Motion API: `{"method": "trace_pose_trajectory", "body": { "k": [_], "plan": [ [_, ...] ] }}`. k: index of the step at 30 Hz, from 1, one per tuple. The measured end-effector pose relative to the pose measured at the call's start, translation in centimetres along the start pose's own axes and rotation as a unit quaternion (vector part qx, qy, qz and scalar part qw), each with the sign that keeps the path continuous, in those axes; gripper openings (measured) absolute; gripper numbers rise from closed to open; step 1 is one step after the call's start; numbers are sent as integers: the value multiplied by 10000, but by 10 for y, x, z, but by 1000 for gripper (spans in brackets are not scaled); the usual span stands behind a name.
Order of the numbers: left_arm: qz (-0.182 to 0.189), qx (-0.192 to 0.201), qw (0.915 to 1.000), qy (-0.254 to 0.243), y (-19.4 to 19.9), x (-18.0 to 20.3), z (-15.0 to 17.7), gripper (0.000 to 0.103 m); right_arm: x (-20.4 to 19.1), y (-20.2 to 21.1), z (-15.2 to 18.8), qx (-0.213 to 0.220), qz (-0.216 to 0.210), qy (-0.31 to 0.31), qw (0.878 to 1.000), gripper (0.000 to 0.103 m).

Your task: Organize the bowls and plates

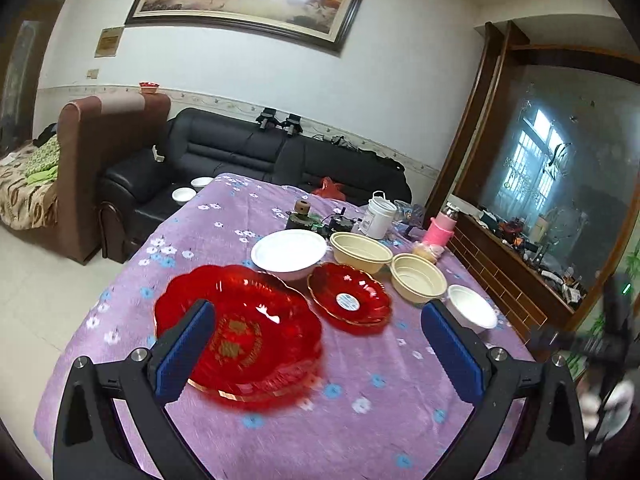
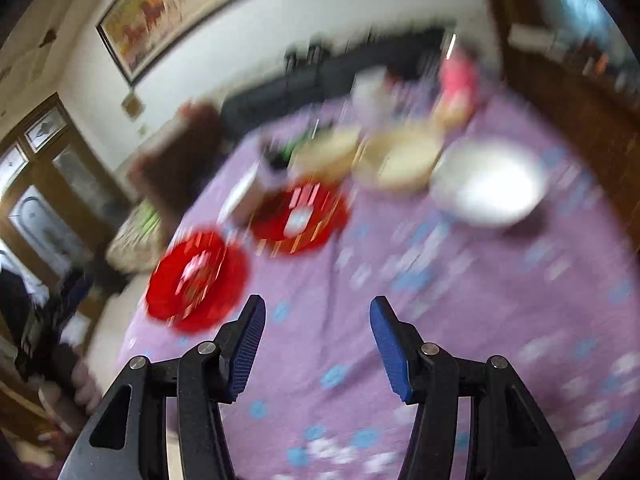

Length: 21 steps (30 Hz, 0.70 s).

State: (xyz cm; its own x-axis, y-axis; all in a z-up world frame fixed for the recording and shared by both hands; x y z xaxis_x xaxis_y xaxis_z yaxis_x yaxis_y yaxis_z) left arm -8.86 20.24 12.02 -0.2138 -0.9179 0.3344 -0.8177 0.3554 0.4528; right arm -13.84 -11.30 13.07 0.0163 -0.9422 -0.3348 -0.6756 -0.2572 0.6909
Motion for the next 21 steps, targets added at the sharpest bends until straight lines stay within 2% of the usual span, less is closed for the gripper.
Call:
{"method": "trace_pose_trajectory", "body": {
  "k": [2, 5, 7, 8, 10, 13, 14, 16, 17, 19, 20, 21],
  "plan": [
    [123, 28, 9999, 83, 19, 7, -5, 100, -2, 36, -24, 323, -104, -16, 9994, 59],
    [13, 408, 9989, 209, 68, 9, -32, 98, -29, 92, -63, 629, -1208, -242, 9904, 59],
    [-62, 743, 9970, 192, 112, 11, -62, 98, -53, 132, -96, 942, -1634, -143, 9819, 59],
    [-214, 879, 9958, 115, 131, 10, -78, 98, -65, 150, -115, 1111, -1647, 5, 9801, 59],
    [-816, 1199, 9894, -30, 176, 2, -118, 98, -86, 171, -139, 1334, -1628, 222, 9773, 59],
    [-1805, 1331, 9738, -378, 222, -8, -182, 99, -109, 201, -186, 1587, -1313, 537, 9771, 59],
    [-2269, 1360, 9635, -412, 236, -16, -210, 100, -121, 210, -203, 1637, -1160, 584, 9779, 59],
    [-2899, 1278, 9477, -379, 249, -31, -250, 101, -148, 215, -243, 1649, -877, 664, 9801, 59],
    [-3234, 1248, 9372, -385, 255, -39, -268, 101, -163, 212, -261, 1646, -737, 716, 9810, 60],
    [-4005, 1379, 9048, -430, 270, -58, -298, 103, -196, 201, -294, 1650, -469, 871, 9813, 61],
    [-4136, 1381, 8993, -328, 272, -67, -302, 103, -209, 194, -303, 1665, -357, 935, 9809, 63],
    [-3967, 1343, 9080, -80, 268, -77, -297, 103, -220, 181, -306, 1698, -268, 980, 9802, 65]
  ]
}}
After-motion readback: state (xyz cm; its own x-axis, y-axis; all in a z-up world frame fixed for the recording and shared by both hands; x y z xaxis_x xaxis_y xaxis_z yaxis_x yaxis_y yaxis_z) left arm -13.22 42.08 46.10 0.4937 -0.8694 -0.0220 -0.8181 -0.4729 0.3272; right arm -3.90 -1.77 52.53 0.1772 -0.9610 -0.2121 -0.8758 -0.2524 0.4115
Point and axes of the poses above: each gripper's, at about its wrist camera, not at the fingertips, and y roughly against the way its jaws point, x to its right, z to its underside, the point moved 10 cm from there along -y, roughly the way its jaws point, and after that the axes turned 3 degrees about -x, right-handed, at the moved point
